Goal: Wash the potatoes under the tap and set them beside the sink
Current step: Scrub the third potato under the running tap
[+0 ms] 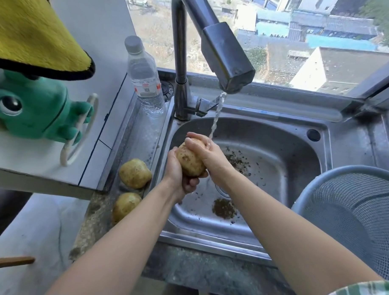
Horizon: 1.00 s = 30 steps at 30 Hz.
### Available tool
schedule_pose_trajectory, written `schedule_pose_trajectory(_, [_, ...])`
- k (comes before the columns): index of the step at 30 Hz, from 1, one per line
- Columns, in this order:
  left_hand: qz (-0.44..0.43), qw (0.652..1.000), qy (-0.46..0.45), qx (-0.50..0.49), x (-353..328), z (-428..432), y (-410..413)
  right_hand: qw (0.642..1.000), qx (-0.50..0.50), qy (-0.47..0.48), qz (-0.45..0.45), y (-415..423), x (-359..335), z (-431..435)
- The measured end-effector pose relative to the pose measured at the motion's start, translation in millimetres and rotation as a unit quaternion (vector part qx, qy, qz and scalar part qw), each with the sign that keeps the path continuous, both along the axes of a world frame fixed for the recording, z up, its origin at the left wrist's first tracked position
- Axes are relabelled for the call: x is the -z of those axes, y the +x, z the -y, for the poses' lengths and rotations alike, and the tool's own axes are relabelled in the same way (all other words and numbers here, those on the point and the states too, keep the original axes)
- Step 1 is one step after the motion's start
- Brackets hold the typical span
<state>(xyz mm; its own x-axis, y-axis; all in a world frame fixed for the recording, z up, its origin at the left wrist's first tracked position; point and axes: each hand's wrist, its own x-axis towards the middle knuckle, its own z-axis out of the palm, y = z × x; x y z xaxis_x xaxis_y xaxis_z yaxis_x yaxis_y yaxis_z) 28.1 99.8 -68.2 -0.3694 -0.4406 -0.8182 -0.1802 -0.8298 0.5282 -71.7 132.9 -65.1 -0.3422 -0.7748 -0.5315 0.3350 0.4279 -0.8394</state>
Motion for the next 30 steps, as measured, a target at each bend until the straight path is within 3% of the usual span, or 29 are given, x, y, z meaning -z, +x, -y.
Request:
schedule_pose_trajectory(4, [0.052, 0.998, -0.018, 0.034, 0.5, 1.6, -3.6, 0.994, 0.057, 0.080, 0.046, -1.3, -0.5, 2.7])
schedule_pose_trajectory(7, [0.070, 0.994, -0.046, 0.065, -1.0, -2.1, -13.9, 0.987, 0.133, 0.047, 0.072, -10.1, 3.1, -3.8])
schedule_pose_trajectory(11, [0.079, 0.994, -0.059, 0.055, -1.3, 0.1, -20.3, 0.999, 0.015, -0.016, -0.028, -12.4, 7.7, -14.3])
schedule_pose_trajectory(15, [0.082, 0.991, -0.095, 0.057, 0.0, -1.7, -25.9, 0.996, 0.070, 0.002, -0.055, -8.6, 4.0, -9.3])
schedule_pose_trajectory(21, [0.105, 0.987, -0.095, 0.072, 10.1, 10.1, -18.0, 0.991, -0.036, -0.054, 0.118, -27.3, 12.6, -13.8])
schedule_pose_trajectory(26, [0.114, 0.983, -0.130, 0.065, 11.5, 7.0, -23.4, 0.999, 0.037, -0.001, -0.003, -12.9, 3.7, -1.9])
schedule_pose_trajectory(30, [0.120, 0.978, -0.147, 0.083, 10.8, 9.0, -23.3, 0.998, 0.037, 0.015, -0.041, -9.4, 2.8, 1.0])
